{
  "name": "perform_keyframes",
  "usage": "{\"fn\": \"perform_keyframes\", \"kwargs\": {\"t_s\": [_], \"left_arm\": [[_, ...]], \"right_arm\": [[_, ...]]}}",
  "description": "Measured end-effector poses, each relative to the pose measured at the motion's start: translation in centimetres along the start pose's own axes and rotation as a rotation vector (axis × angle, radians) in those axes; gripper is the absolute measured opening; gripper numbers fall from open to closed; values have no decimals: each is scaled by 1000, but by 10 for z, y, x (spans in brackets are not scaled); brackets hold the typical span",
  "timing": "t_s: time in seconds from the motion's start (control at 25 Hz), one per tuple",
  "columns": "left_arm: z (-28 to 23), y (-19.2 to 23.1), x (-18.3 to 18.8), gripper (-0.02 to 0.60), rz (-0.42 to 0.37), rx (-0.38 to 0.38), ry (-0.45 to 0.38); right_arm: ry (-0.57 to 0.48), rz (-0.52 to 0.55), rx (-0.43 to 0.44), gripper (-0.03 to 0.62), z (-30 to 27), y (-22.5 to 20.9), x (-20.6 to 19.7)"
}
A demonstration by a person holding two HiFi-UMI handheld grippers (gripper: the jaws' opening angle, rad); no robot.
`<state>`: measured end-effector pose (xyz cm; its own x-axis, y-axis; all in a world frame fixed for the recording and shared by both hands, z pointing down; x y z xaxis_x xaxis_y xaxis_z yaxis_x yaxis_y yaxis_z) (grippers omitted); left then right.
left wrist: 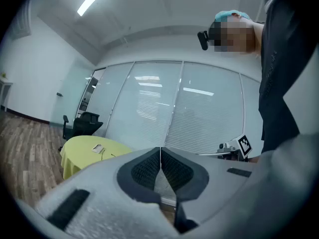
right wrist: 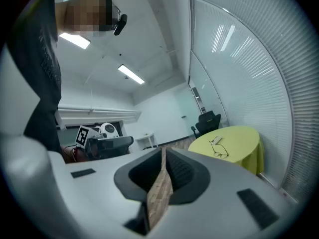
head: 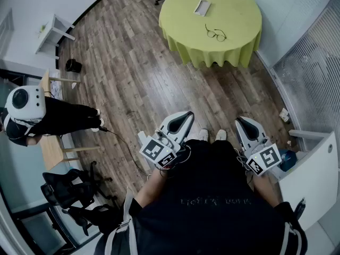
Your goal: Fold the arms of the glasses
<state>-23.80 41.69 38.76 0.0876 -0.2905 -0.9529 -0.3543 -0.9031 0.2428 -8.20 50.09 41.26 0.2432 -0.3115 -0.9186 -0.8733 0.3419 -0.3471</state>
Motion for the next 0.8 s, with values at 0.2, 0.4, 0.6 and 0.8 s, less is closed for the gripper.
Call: {"fn": "perform_keyframes", "kwargs": {"t_s": [0.2,0.4,0.6,0.8], "left_arm": [[-17,-15,-3,20,-3,8,-12],[-20,-11,-13,20,29,40,-1],[-38,2,-15,20,27,51,-2],[-56,39,-16,20,58,63,-20]], "right_arm": [[-12,38,5,31,7,-22,3],[-3,47,32,31,8,-30,5],[7,33,41,31,-5,-50,6],[21,41,50,31,-37,-66,13]]}}
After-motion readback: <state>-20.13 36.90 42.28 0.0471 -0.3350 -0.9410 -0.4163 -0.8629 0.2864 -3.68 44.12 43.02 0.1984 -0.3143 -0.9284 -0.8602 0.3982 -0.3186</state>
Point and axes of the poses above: the fingertips, and each gripper's own axes: z backward along the fingers, y to its left, x out of its top, the point moved 2 cm from there along z, backward along the fingers, and after that the axes turned 6 degrees about y, right-handed, at the moved point
